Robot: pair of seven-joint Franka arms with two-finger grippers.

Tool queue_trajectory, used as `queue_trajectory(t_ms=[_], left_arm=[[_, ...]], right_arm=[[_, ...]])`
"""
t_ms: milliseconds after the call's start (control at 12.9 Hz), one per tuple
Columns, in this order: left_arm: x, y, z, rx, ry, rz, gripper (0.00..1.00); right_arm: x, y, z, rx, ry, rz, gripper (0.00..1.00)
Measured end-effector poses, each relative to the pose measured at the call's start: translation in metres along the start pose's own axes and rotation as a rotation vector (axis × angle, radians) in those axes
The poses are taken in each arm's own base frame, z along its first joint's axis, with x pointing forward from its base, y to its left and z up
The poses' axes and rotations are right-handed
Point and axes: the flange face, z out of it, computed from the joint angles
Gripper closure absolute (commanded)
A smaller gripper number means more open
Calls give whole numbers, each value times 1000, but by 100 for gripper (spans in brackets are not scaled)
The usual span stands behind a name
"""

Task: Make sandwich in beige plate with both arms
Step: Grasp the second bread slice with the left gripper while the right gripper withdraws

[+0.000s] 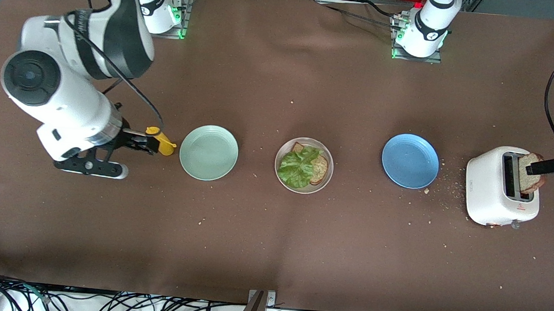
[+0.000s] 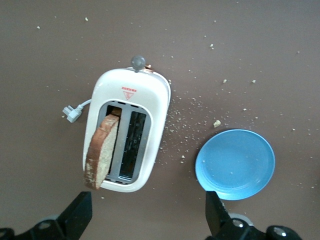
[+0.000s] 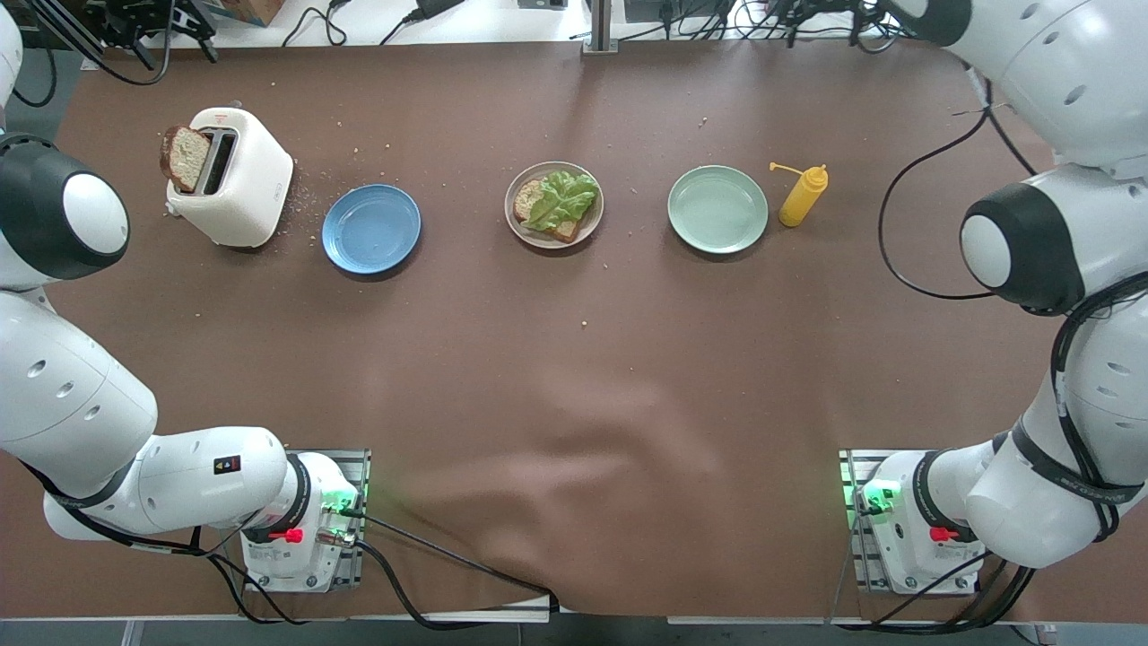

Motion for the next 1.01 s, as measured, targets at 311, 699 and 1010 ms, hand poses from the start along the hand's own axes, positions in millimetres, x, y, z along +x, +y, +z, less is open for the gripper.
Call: queue_trajectory(t_ms=[311, 699, 1010], left_arm=[[16, -47, 48, -12, -35, 60, 0], [8, -84, 118, -28, -40, 90, 8], [-7, -89, 142, -38, -70, 80, 99]], right_arm=[[-8, 58, -30, 45, -22, 24, 0], [-14, 69, -22, 55, -96, 9, 0], [-9, 74, -25, 68, -57, 8, 0]])
